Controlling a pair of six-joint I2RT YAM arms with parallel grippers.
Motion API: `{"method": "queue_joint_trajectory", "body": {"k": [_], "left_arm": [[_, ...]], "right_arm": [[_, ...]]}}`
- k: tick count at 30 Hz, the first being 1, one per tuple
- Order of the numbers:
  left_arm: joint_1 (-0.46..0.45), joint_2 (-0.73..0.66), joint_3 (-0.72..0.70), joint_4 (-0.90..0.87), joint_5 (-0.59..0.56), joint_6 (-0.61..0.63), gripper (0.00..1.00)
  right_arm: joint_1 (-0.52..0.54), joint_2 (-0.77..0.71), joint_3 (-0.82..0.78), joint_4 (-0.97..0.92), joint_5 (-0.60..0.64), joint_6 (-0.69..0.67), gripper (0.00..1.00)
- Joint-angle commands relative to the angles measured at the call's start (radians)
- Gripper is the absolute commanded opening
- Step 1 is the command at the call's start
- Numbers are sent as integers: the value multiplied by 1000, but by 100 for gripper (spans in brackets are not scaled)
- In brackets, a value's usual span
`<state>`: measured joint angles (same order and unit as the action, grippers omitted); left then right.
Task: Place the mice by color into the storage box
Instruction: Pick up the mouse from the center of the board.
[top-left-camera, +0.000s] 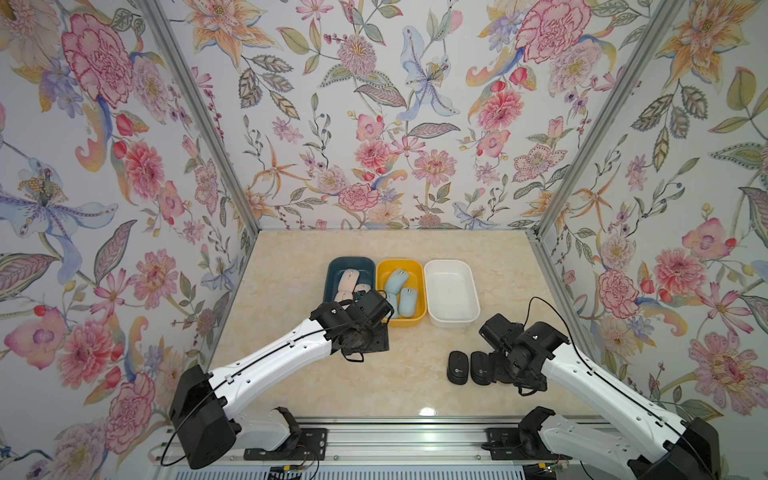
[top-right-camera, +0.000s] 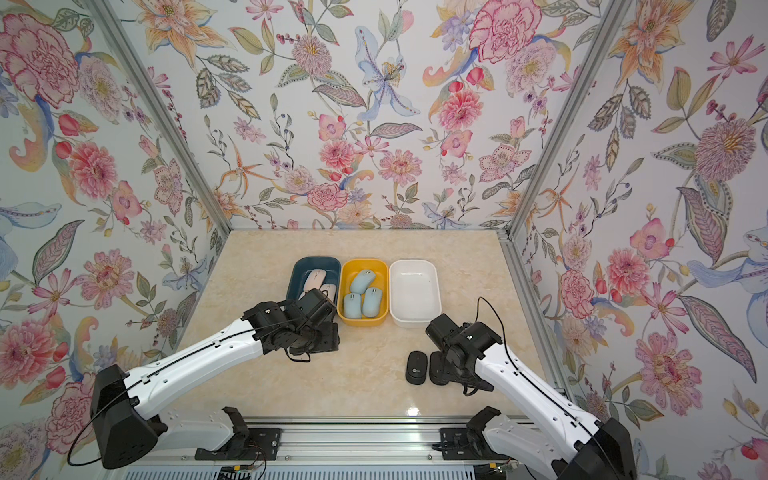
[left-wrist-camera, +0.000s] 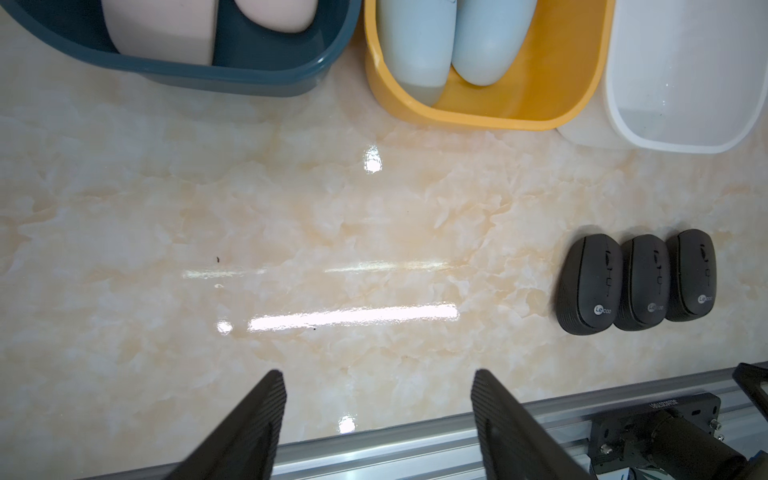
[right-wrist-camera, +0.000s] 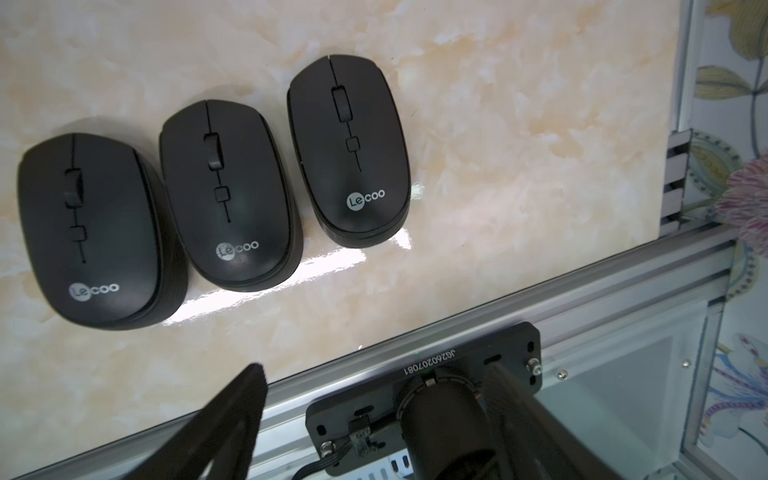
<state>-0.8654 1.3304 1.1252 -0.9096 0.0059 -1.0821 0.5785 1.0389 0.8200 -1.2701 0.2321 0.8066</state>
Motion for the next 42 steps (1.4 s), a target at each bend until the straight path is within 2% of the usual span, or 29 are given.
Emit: {"method": "queue_joint_trajectory", "body": {"k": [1, 16, 22, 29, 42], "left_arm": [[-10, -13, -6, 17, -32, -3, 74], [23, 17, 2, 21, -8, 39, 74], [38, 24, 2, 22, 2, 50, 74], [55, 9, -20, 22, 4, 44, 74], [68, 23, -11, 22, -15, 3, 74]], "right_arm": [[-84, 23, -24, 49, -66, -100, 85], [-215, 130, -18, 110, -91, -91, 84], [-274, 244, 7, 173, -134, -158, 82], [-355, 296, 3, 222, -171, -216, 81], [-425, 436, 7, 311, -231, -293, 82]]}}
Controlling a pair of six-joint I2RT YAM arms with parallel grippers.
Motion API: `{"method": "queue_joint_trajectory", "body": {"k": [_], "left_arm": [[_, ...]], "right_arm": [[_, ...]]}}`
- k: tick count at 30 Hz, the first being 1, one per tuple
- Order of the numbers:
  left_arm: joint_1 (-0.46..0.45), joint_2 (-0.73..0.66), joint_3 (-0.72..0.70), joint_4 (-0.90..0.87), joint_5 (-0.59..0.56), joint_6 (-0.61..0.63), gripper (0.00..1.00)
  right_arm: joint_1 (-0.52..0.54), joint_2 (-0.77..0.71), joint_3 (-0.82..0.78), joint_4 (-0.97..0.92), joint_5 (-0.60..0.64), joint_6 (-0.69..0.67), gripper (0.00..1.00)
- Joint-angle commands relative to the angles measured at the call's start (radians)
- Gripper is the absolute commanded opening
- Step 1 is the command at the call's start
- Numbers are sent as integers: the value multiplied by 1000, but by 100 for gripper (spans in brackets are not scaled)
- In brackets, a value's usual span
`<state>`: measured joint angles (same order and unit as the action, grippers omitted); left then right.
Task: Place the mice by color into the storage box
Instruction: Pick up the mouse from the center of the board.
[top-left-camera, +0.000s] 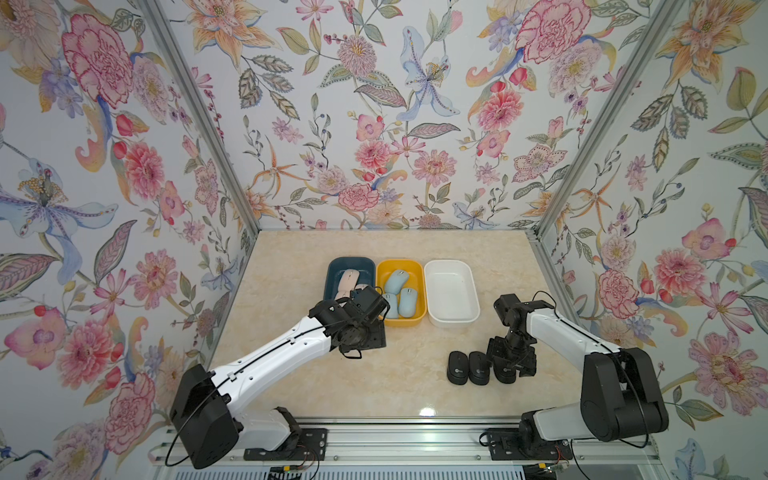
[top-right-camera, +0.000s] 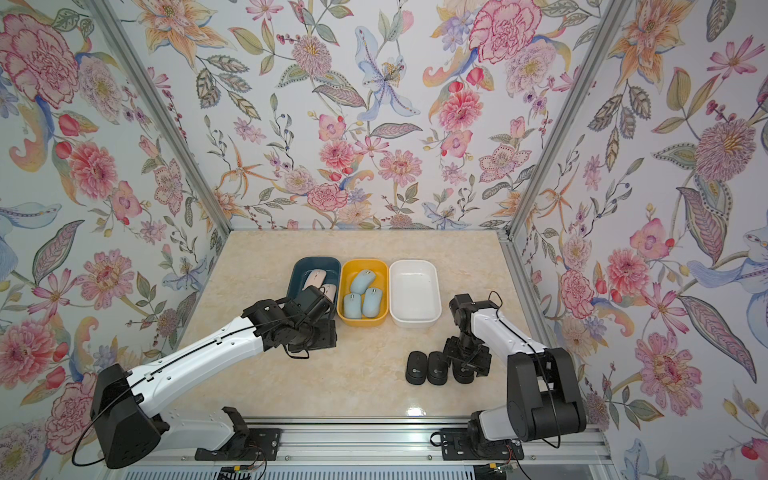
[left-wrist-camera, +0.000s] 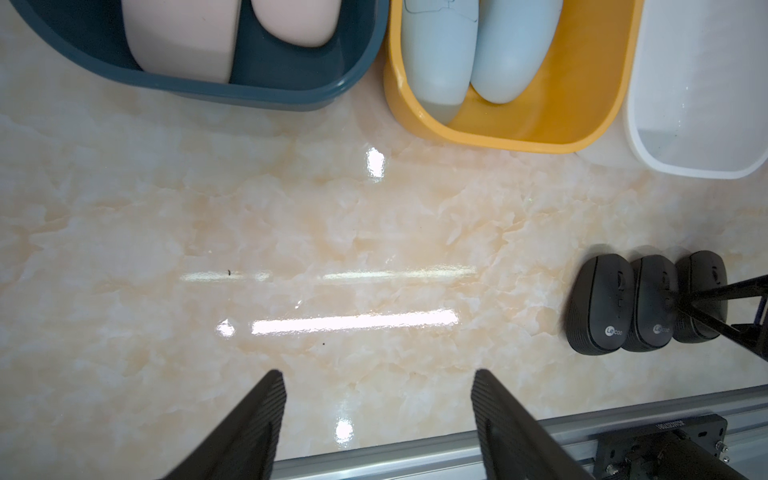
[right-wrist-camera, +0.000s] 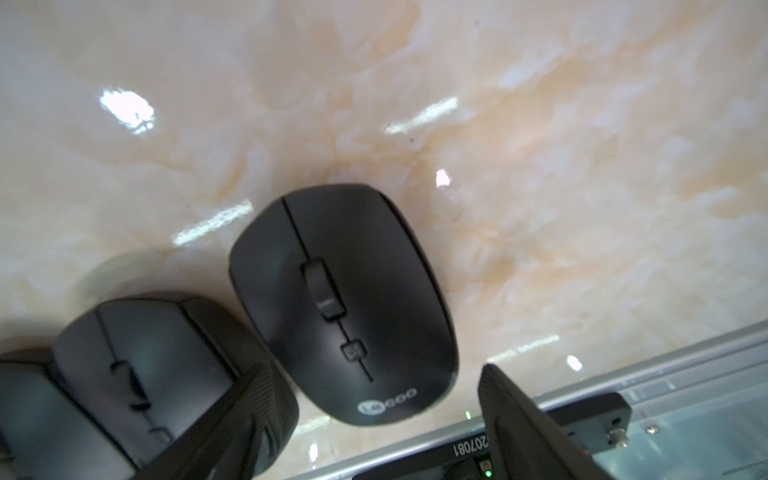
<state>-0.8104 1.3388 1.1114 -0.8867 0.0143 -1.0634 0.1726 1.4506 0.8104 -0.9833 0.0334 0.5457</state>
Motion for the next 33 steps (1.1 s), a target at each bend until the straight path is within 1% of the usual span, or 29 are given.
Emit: {"method": "queue_joint_trajectory", "body": {"k": [1, 7, 10, 12, 20, 23, 28, 30, 31, 33], "left_arm": [[13, 16, 5, 0, -27, -21, 74], [11, 18, 2, 0, -43, -50, 74], [10, 15, -5, 0, -55, -64, 74], [10, 11, -10, 0, -62, -71, 74], [10, 7, -9, -1, -70, -82, 74], [10, 7, -10, -1, -70, -85, 74], [10, 10, -5, -1, -68, -86, 74], [10, 10, -5, -1, -69, -85, 74], [10, 11, -5, -1, -70, -85, 74], [10, 11, -4, -1, -69, -84, 74]], "right_arm": [[-30, 37, 19, 30, -35, -39, 81], [-39, 58, 37, 38, -37, -59, 75], [-38, 56, 29, 46, -41, -59, 67], [-38, 63, 26, 59, -42, -62, 64], [-38, 119, 44, 79, -31, -84, 67], [-39, 137, 61, 77, -8, -95, 72], [-39, 124, 79, 74, -4, -102, 63], [-39, 109, 86, 66, 3, -102, 61], [-39, 102, 90, 62, 4, -106, 58], [-39, 88, 96, 53, 8, -113, 56]]}}
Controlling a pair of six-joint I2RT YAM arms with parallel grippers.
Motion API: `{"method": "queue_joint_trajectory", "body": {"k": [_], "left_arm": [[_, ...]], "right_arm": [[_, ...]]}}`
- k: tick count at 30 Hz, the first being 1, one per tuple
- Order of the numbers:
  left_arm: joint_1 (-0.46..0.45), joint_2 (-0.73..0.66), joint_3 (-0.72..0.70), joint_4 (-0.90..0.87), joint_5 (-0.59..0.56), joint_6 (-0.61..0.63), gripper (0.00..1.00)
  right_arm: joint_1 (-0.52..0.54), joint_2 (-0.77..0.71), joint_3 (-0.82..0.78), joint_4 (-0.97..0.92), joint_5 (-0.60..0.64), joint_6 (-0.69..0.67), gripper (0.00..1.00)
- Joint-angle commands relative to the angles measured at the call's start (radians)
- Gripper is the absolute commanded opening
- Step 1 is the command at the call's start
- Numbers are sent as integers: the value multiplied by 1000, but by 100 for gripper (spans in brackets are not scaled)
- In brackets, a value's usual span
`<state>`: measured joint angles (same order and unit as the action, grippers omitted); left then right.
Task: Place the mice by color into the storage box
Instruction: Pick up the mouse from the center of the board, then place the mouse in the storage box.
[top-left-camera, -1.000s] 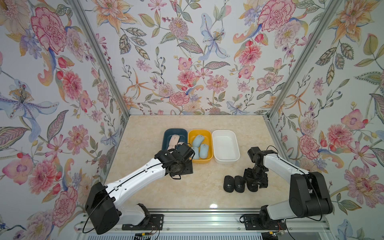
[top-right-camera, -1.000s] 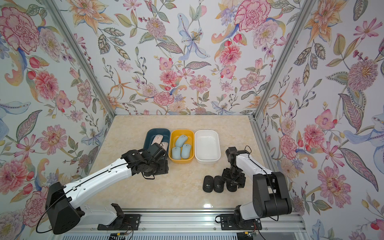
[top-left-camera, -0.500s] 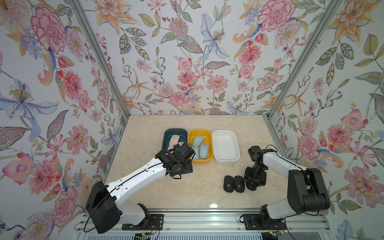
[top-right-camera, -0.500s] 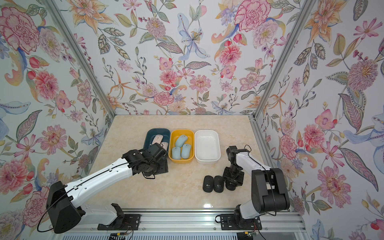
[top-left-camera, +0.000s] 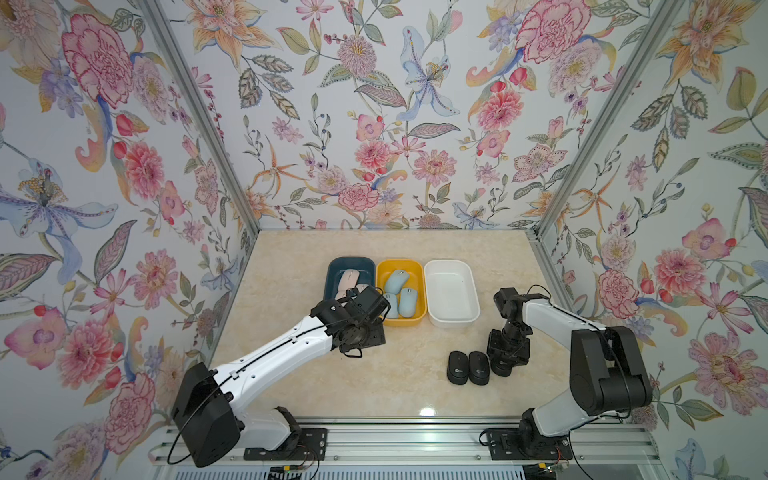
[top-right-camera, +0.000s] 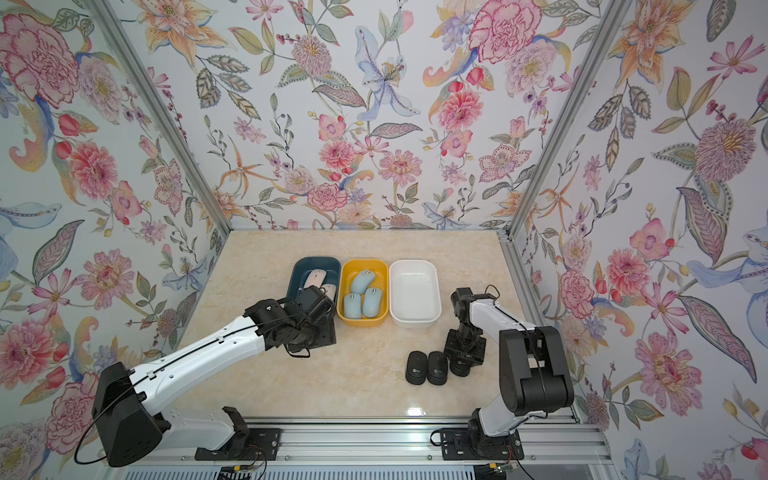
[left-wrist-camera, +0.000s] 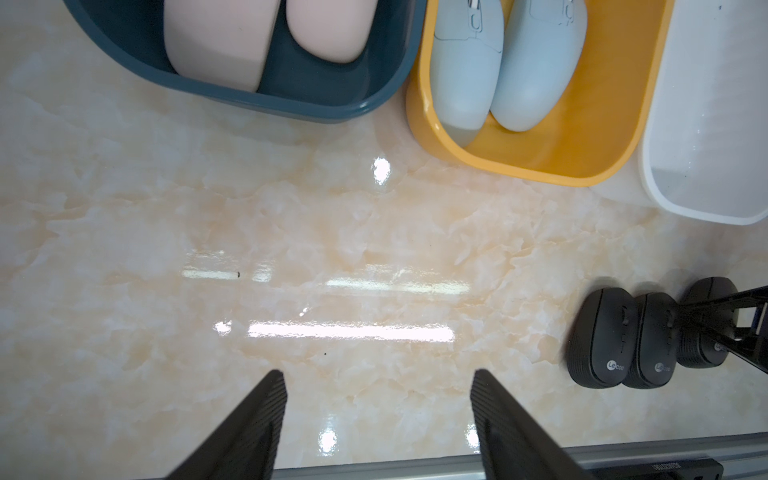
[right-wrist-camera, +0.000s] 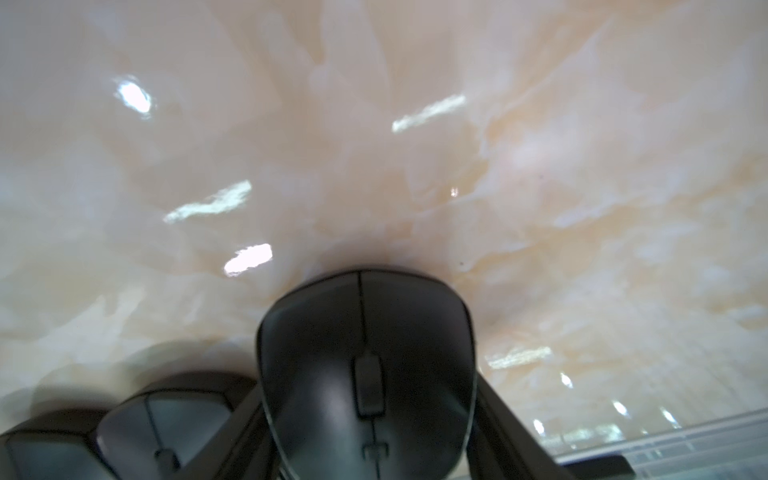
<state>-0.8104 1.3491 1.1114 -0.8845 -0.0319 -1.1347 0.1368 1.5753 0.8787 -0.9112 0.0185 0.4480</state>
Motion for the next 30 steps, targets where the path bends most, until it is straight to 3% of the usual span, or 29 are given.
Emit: {"method": "queue_joint_trajectory", "body": {"k": [1, 14, 23, 30], "left_arm": [[10, 3, -3, -4, -22, -13, 74], [10, 25, 4, -4, -21, -5, 74], [11, 38, 10, -4, -17, 5, 74], [13, 25, 11, -4, -21, 4, 74]], "right_arm": [[-3, -45, 32, -27, 26, -17, 56], [-1, -170, 120, -144, 58, -27, 56], [31, -169, 343, -259, 40, -36, 55], [96, -74, 550, -306, 41, -34, 55]]}}
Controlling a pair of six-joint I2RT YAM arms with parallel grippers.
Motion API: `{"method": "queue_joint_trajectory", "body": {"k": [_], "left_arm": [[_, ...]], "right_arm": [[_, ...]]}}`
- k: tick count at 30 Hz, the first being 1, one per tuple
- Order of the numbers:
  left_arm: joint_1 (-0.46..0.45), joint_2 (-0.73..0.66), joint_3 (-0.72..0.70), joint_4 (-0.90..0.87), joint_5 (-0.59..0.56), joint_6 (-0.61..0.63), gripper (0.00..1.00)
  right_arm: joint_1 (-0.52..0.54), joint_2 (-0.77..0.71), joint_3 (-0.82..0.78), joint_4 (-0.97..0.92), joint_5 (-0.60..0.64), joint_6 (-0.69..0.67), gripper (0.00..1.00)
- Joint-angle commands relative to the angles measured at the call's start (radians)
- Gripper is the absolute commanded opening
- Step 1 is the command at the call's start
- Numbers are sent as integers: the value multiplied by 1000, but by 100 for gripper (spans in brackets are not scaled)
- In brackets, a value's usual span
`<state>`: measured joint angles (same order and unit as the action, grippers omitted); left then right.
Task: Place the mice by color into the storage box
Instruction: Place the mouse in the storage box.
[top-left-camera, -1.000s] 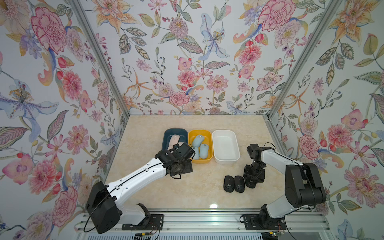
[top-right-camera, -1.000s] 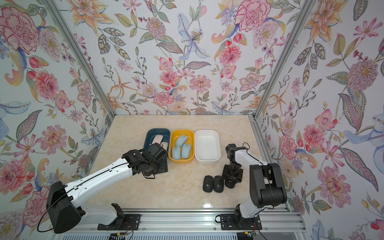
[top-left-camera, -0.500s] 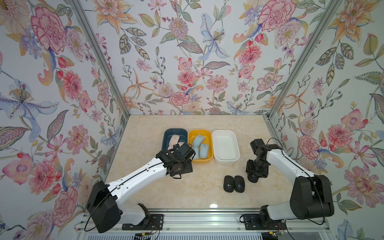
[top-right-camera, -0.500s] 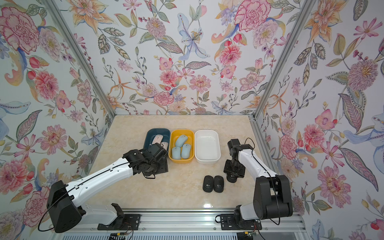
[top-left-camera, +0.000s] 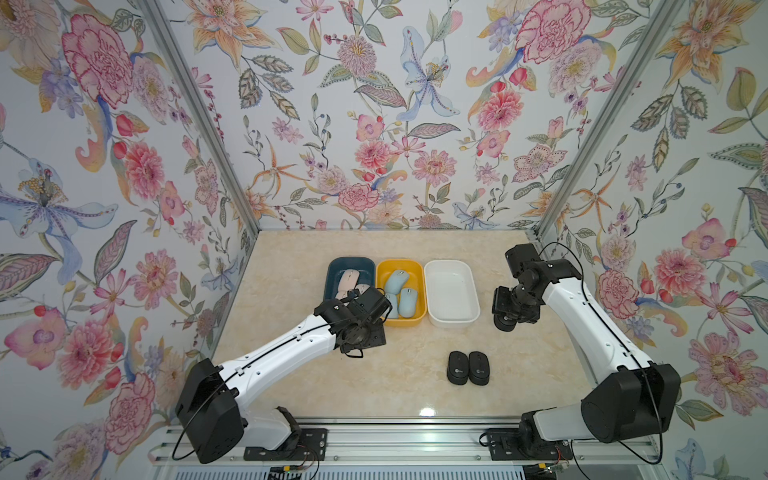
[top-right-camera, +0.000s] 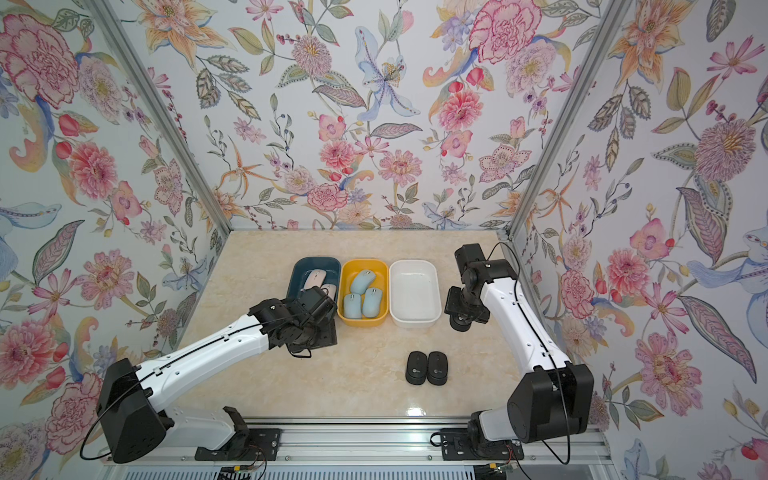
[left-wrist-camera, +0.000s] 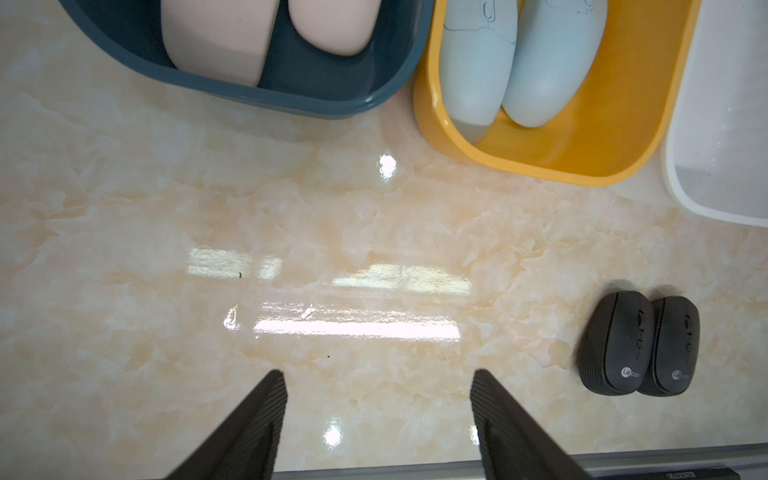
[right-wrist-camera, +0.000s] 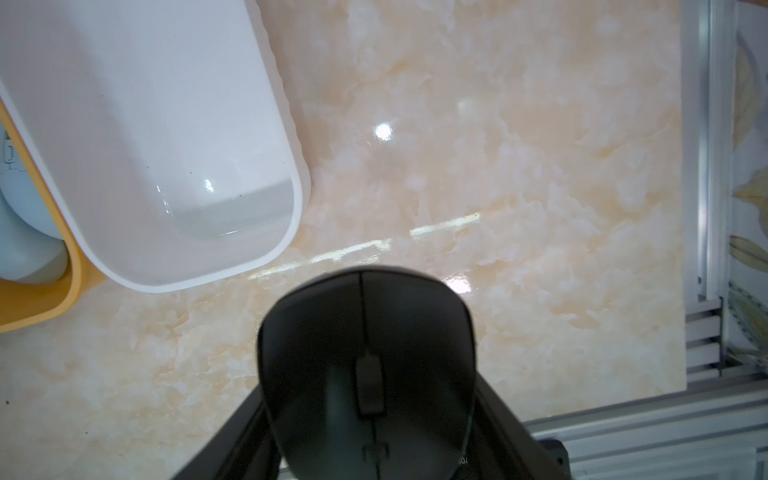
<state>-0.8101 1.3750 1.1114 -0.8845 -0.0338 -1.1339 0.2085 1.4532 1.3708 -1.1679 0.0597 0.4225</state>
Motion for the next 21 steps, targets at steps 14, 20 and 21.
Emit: {"method": "queue_joint_trajectory", "body": {"k": [14, 20, 21], "left_arm": [[50, -28, 47, -14, -4, 16, 74], [73, -28, 78, -37, -2, 25, 74], [77, -33, 79, -40, -3, 25, 74]], "right_arm": [[120, 423, 439, -33, -19, -42, 56], [136, 602, 616, -65, -57, -56, 57], [135, 622, 638, -69, -62, -56, 57]]}}
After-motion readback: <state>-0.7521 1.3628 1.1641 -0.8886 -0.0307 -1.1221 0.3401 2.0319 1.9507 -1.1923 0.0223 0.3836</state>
